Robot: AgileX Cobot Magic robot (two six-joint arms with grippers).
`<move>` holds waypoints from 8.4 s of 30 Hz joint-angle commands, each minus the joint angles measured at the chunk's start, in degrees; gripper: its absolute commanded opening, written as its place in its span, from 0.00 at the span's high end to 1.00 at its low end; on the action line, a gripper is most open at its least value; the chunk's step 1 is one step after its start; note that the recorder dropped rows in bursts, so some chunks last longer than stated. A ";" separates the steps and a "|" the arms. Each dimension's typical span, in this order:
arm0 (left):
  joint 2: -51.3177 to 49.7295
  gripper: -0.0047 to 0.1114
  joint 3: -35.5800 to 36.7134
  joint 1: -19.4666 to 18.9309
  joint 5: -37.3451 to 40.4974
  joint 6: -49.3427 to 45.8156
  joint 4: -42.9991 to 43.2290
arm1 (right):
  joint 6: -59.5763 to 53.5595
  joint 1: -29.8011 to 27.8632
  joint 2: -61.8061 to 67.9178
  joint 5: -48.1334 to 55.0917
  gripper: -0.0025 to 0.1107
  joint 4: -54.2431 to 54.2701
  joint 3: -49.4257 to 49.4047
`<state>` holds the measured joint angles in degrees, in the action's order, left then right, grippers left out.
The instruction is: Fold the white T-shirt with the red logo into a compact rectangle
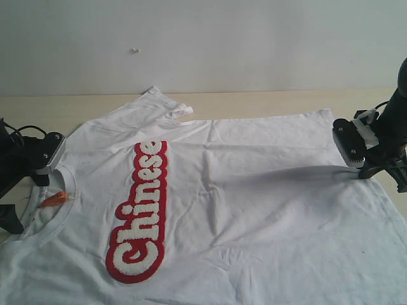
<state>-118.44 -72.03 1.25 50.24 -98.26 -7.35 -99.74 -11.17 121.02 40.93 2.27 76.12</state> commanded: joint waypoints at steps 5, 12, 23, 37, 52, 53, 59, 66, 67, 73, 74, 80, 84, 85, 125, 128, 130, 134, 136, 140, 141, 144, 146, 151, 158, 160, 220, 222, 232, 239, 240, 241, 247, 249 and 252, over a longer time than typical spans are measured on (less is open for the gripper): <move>-1.27 0.05 0.07 -0.11 0.38 0.02 0.02 | -0.02 -0.12 -0.71 0.25 0.98 0.81 -0.32; -1.27 0.05 0.07 -0.11 0.38 0.02 0.02 | -0.02 -0.12 -0.71 0.25 0.98 0.81 -0.32; -1.27 0.05 0.07 -0.11 0.38 0.02 0.02 | -0.02 -0.12 -0.71 0.25 0.98 0.70 -0.32; -1.27 0.05 0.07 -0.11 0.37 0.72 0.02 | -0.02 -0.12 -0.71 0.25 0.98 0.70 -0.32; -1.27 0.05 1.09 -0.11 -1.13 2.99 0.89 | -0.02 -0.12 -0.71 0.25 0.98 0.58 -0.32; -1.27 0.05 1.37 -0.11 -1.80 2.99 1.21 | -0.02 -0.12 -0.71 0.25 0.98 0.58 -0.32; -1.27 0.15 3.52 -0.11 -4.30 5.57 3.24 | -0.02 -0.12 -0.71 0.25 0.98 0.58 -0.32; -1.27 0.95 3.52 -0.11 -1.94 5.15 8.64 | -0.02 -0.12 -0.71 0.25 0.98 0.78 -0.32; -1.27 0.96 3.52 -0.11 -1.94 4.95 8.72 | -0.02 -0.12 -0.71 0.25 0.98 0.78 -0.32; -1.27 0.96 3.52 -0.11 -2.20 4.95 8.72 | -0.02 -0.12 -0.71 0.25 0.98 0.78 -0.32; -1.27 0.96 3.52 -0.11 -2.20 4.95 8.72 | -0.02 -0.12 -0.71 0.25 0.98 0.78 -0.32; -1.27 0.96 3.52 -0.11 -2.20 4.95 8.72 | -0.02 -0.12 -0.71 0.25 0.98 0.78 -0.32; -1.27 0.96 3.52 -0.11 -2.19 5.43 8.72 | -0.02 -0.12 -0.71 0.25 0.98 0.78 -0.32; -1.27 0.96 3.52 -0.11 -2.19 5.71 8.72 | -0.02 -0.12 -0.71 0.25 0.98 0.78 -0.32; 3.45 0.96 3.52 -0.11 -2.93 12.28 8.02 | 11.38 -0.12 -6.09 3.29 0.98 8.39 -0.32; 8.06 0.96 3.52 -0.11 -3.03 14.48 8.02 | 11.47 -0.12 -10.95 5.13 0.98 11.28 -0.32; 10.94 0.96 3.52 -0.11 -2.83 15.81 8.02 | 11.62 -0.12 -14.37 7.10 0.98 12.52 -0.32; 16.07 0.96 3.52 -0.11 -2.38 17.73 8.02 | 11.62 -0.12 -20.42 8.57 0.98 14.49 -0.32; 18.43 0.96 3.52 -0.11 -2.38 17.83 8.02 | 11.62 -0.12 -22.88 8.57 0.98 14.47 -0.32; 23.17 0.96 3.52 -0.11 -2.72 21.47 10.48 | 11.62 -0.12 -28.41 8.53 0.98 13.27 -0.32; 24.46 0.96 3.52 -0.11 -2.75 22.92 11.90 | 11.62 -0.12 -29.88 8.53 0.98 12.69 -0.32; 29.13 0.96 3.52 -0.11 -2.96 29.85 16.84 | 13.58 -0.12 -35.14 8.22 0.98 10.62 -0.32; 31.81 0.96 3.52 -0.11 -2.96 33.16 18.16 | 14.59 -0.12 -37.76 8.22 0.98 10.62 -0.32; 38.17 0.96 3.52 -0.11 -2.37 35.85 18.26 | 17.93 -0.12 -43.09 9.20 0.98 10.62 -0.32; 46.26 0.96 3.52 -0.11 -0.32 36.78 18.43 | 23.75 -0.12 -48.67 8.52 0.98 10.75 -0.32; 48.38 0.96 3.52 -0.11 -0.32 38.66 18.69 | 26.48 -0.12 -50.06 8.04 0.98 10.75 -0.32; 20.04 0.96 3.52 -0.11 -27.09 42.57 20.13 | 52.93 -0.12 -20.68 -5.63 0.98 4.99 -0.89; 16.59 0.96 3.52 -0.11 -33.20 42.57 20.13 | 52.93 -0.12 -17.50 -11.84 0.98 6.58 -0.89; 7.20 0.54 3.52 -0.68 -54.46 43.15 20.23 | 52.93 -0.12 -9.92 -27.97 0.65 6.58 -0.89; 7.35 0.40 3.52 -1.52 -64.12 43.45 14.34 | 60.22 -0.12 -10.38 -38.88 0.52 6.58 -0.89; 7.35 0.42 3.52 -1.52 -64.22 43.45 12.67 | 61.47 -0.12 -10.38 -39.26 0.53 6.58 -0.89; 7.35 0.45 3.52 -1.52 -64.00 43.61 11.45 | 62.60 -0.12 -10.38 -39.26 0.53 6.58 -0.89; 7.45 0.89 3.52 0.11 -52.77 59.16 10.78 | 64.28 -0.12 -10.38 -31.22 0.84 6.99 -0.89; 7.45 0.96 3.52 1.12 -47.71 64.86 10.78 | 64.28 -0.12 -10.38 -26.16 0.98 7.76 -0.89; 7.33 0.96 3.14 2.69 -40.67 67.40 10.67 | 64.28 -0.12 -10.28 -17.60 0.98 10.66 0.65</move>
<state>-111.34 -68.52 2.52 3.31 -34.92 4.23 -35.82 -11.17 111.04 15.87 10.78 75.66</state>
